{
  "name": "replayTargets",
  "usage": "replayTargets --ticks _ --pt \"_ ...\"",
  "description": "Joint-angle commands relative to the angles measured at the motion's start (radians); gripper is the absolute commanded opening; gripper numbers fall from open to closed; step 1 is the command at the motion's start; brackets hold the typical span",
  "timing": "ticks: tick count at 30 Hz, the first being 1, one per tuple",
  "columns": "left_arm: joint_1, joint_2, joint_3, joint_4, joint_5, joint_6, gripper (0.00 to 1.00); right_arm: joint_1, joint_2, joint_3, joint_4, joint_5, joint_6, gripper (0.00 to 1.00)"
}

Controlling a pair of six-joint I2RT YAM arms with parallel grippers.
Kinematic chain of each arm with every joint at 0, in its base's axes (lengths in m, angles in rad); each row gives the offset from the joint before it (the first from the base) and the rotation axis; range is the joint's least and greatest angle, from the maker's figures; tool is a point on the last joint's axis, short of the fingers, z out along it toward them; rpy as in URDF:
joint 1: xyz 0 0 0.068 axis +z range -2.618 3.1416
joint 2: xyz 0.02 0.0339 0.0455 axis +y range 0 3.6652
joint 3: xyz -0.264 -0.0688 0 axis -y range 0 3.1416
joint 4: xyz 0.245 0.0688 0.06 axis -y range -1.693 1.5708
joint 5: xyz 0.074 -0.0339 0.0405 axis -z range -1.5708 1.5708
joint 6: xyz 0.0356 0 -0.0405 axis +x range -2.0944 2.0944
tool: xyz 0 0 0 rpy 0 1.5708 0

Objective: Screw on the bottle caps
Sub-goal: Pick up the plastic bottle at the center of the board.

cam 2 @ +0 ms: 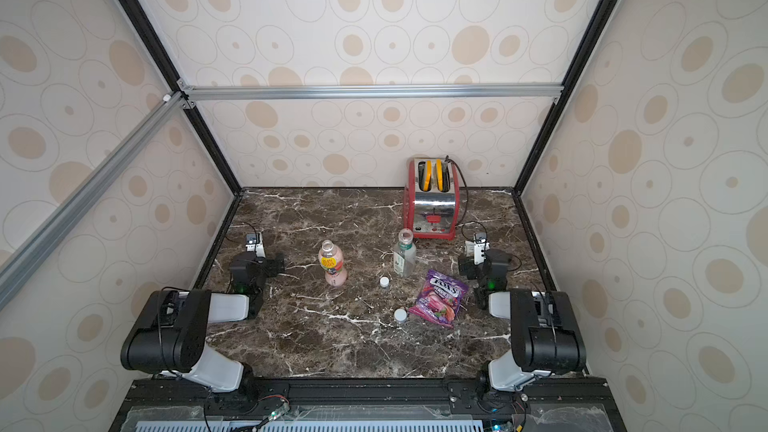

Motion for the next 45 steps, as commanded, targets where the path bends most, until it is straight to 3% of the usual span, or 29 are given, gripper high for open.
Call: replayTargets --ticks 1,21,30,33,36,39,45 --pt "-0.002 0.006 0.026 0.004 -0.006 0.004 0.99 -0.004 0.004 0.003 0.009 0.012 0.01 1.0" --pt "0.0 0.004 0.024 0.007 -0.002 0.002 0.99 -0.005 0.004 0.002 0.01 0.011 0.01 1.0" --pt "0.015 -0.005 -0.001 0.05 0.052 0.003 0.99 -0.011 -0.021 -0.022 0.041 -0.011 0.008 1.0" --pt "0.004 -0.086 -0.039 0.053 0.009 0.001 0.99 -0.011 -0.124 -0.074 0.036 0.03 0.026 1.0" --pt "-0.013 -0.232 -0.025 -0.134 -0.029 -0.025 0.99 -0.002 -0.23 -0.018 -0.181 0.062 0.069 1.0" --pt "-0.063 -0.36 -0.029 -0.218 -0.093 -0.051 0.99 0.076 -0.3 -0.006 -0.242 0.16 0.058 1.0" --pt "-0.206 -0.548 -0.024 -0.348 -0.162 -0.231 0.99 0.234 -0.47 0.1 -0.457 0.182 0.079 1.0"
